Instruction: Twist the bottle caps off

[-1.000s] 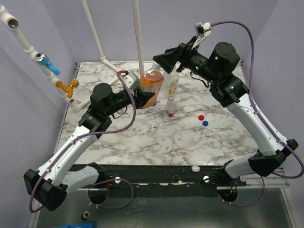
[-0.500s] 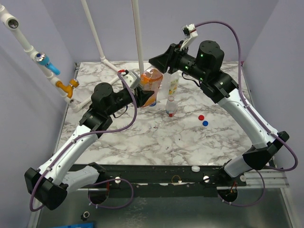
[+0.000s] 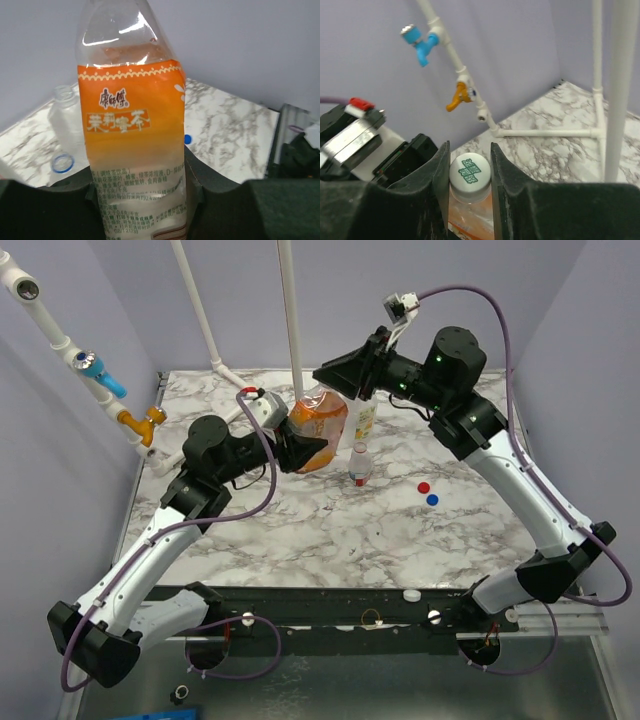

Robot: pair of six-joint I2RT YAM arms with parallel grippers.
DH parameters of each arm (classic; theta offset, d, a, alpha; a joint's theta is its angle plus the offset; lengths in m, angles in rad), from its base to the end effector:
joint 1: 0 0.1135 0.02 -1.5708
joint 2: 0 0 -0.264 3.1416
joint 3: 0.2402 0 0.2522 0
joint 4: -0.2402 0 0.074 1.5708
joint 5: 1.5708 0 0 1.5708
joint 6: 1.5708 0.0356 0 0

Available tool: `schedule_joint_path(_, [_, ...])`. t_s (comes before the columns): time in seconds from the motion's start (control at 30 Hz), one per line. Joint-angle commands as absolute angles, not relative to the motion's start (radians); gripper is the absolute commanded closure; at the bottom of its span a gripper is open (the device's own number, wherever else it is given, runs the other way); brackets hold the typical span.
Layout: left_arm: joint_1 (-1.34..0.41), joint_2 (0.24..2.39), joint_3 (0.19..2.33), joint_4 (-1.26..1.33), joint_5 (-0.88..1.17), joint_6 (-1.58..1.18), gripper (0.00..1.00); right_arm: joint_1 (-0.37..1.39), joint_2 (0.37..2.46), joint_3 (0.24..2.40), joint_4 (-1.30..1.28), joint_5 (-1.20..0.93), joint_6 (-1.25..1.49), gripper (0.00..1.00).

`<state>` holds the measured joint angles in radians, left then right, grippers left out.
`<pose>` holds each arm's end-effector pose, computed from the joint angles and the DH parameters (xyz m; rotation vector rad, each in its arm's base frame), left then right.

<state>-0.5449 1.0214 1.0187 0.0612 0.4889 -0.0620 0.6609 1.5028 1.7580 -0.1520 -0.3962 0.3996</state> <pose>0.1902 -0.1348 0.4041 0.7579 1.3873 -0.8480 0.2523 0.2135 0.5078 -0.5428 1.4887 1.1353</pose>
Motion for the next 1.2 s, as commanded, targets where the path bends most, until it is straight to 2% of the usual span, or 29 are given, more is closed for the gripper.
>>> schedule_joint_path(0.0, [-0.558,1.005,1.042,0.061,0.883,-0.173,0.97,0.677,1.429,1.713,-0.01,-0.764,0.354,1.0])
schedule_joint_path(0.13, [-0.558,1.004,1.054,0.042,0.987,-0.206,0.99,0.659,1.378,1.643,0.082,-0.889,0.369,0.99])
schedule_joint_path(0.37, [-0.558,1.0,1.059,0.028,1.014,-0.2,1.0,0.64,1.368,1.593,0.169,-1.099,0.416,0.99])
schedule_joint_path(0.47, [-0.558,0.997,1.054,0.021,0.987,-0.184,1.0,0.638,1.362,1.591,0.148,-1.064,0.398,0.99])
schedule_joint_path(0.57, [-0.558,0.993,1.048,0.007,0.93,-0.154,1.0,0.638,1.351,1.609,0.067,-0.909,0.333,0.97])
schedule_joint_path(0.6, [-0.558,0.992,1.045,0.002,0.901,-0.138,1.0,0.637,1.353,1.627,0.02,-0.837,0.312,0.87])
schedule_joint_path(0.67, [-0.558,0.991,1.037,0.002,0.823,-0.096,1.0,0.638,1.353,1.65,-0.067,-0.645,0.284,0.46])
schedule_joint_path(0.77, [-0.558,0.989,1.018,0.002,0.703,-0.024,1.0,0.638,1.341,1.652,-0.102,-0.428,0.288,0.17])
schedule_joint_path(0.8, [-0.558,0.989,1.012,0.002,0.663,-0.006,1.0,0.637,1.339,1.652,-0.108,-0.386,0.296,0.11])
schedule_joint_path(0.9, [-0.558,0.998,1.001,0.002,0.544,0.069,1.0,0.643,1.36,1.694,-0.169,-0.289,0.321,0.01])
schedule_joint_path(1.03, [-0.558,1.015,1.002,0.002,0.427,0.106,1.0,0.677,1.406,1.752,-0.251,-0.194,0.315,0.0])
schedule_joint_path(1.17, [-0.558,1.033,1.009,0.003,0.366,0.102,1.0,0.707,1.432,1.756,-0.247,-0.188,0.307,0.05])
